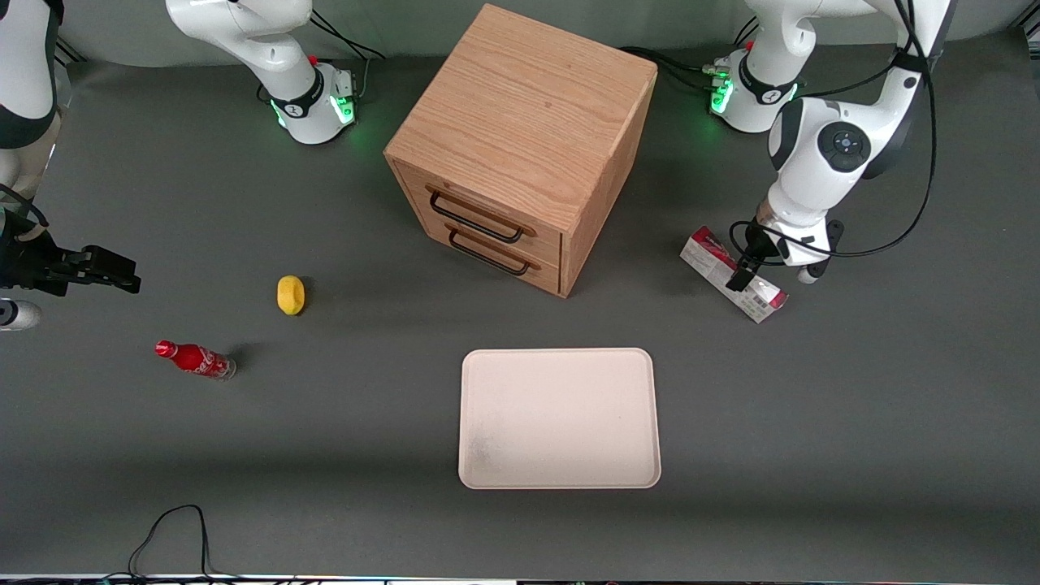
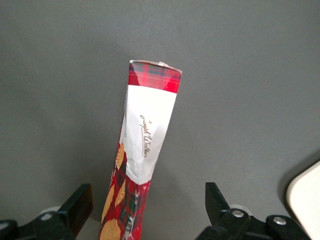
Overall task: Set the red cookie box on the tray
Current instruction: 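Lower the left gripper and close it on the cookie box's end, then lift the cookie box upright with the left gripper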
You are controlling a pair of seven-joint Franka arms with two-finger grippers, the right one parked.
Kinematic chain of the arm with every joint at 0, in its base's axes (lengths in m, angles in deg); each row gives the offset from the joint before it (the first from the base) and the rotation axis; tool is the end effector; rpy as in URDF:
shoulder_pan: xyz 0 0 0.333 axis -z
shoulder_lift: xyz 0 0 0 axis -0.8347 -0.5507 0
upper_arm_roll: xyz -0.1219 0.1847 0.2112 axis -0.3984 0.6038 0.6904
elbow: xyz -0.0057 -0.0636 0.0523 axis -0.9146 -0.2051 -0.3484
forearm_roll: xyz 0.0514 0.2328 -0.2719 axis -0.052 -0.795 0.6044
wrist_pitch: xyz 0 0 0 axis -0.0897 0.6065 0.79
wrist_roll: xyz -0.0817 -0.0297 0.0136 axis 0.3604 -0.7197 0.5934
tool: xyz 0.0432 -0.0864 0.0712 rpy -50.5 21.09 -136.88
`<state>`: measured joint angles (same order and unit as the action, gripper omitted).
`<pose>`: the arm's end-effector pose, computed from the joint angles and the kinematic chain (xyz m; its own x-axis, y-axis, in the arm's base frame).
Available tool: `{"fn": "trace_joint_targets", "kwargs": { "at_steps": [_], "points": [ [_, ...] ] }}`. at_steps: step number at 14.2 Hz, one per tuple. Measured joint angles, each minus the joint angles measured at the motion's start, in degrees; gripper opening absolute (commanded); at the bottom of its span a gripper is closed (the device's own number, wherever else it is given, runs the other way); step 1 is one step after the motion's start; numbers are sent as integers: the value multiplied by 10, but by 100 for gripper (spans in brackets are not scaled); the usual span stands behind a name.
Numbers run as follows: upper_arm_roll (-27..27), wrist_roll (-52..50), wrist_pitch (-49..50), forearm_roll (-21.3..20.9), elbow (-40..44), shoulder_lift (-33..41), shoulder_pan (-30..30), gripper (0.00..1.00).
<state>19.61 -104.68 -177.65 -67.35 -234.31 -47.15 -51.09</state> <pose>0.4312 -0.1111 0.2747 0.5587 0.8294 0.0019 0.8242 -0.5555 0.1096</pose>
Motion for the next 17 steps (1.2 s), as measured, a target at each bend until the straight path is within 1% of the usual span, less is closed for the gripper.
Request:
{"fn": "trace_joint_targets", "kwargs": {
  "at_steps": [1, 3, 4, 6, 7, 8, 9, 15, 17],
  "points": [
    [0, 0, -4, -12, 0, -7, 0, 100],
    [1, 0, -7, -22, 0, -18, -1, 99],
    [1, 0, -12, -23, -1, -22, -1, 86],
    [1, 0, -25, -25, -2, -30, -1, 40],
    [1, 0, -26, -25, -3, -31, -1, 18],
    [1, 0, -26, -25, -3, -31, -1, 1],
    [1, 0, -26, -25, -3, -31, -1, 0],
    [1, 0, -24, -26, -3, -31, -1, 0],
    [2, 0, -7, -33, 3, -28, -1, 0]
  ]
}}
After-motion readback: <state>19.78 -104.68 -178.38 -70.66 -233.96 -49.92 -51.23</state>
